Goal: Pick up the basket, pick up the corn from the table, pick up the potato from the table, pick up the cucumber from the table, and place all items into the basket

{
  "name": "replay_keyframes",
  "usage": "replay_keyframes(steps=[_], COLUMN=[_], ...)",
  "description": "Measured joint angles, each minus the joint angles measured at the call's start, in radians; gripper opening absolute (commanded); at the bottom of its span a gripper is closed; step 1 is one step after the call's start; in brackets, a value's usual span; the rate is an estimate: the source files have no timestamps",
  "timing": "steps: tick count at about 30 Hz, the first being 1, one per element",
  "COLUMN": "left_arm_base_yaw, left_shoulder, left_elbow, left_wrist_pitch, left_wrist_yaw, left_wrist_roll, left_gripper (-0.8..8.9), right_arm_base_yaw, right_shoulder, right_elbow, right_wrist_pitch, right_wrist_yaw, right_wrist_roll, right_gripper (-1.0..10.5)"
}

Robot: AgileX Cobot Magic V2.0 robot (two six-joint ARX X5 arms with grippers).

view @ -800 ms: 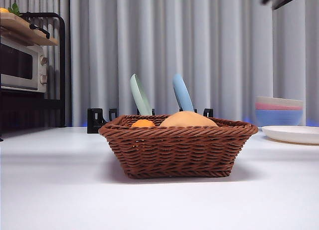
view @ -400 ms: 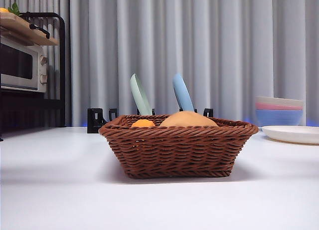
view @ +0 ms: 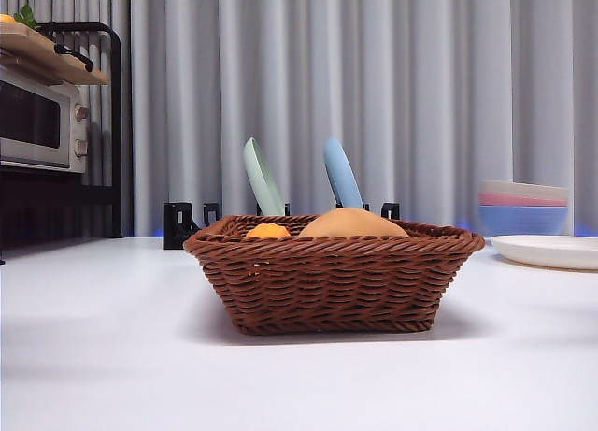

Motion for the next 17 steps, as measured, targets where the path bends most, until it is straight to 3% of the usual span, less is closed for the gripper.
replay_keyframes(steps=[12,17], left_arm_base_yaw=[0.003,0.148], left_shoulder=[-0.012,-0.085], left_elbow=[0.000,-0.027], left_wrist_pitch=[-0.015,0.089], left_wrist_yaw=[-0.008,0.029], left_wrist_roll=[0.003,0.071], left_gripper=[-0.01,-0.01], right_arm_base_yaw=[0.000,0.000], right_shoulder=[0.000,0.000], right_elbow=[0.000,0.000], right_wrist_pitch=[-0.003,-0.007], right_wrist_yaw=[0.000,0.000], right_wrist_roll=[0.011,0.011], right_gripper=[0.0,0.0])
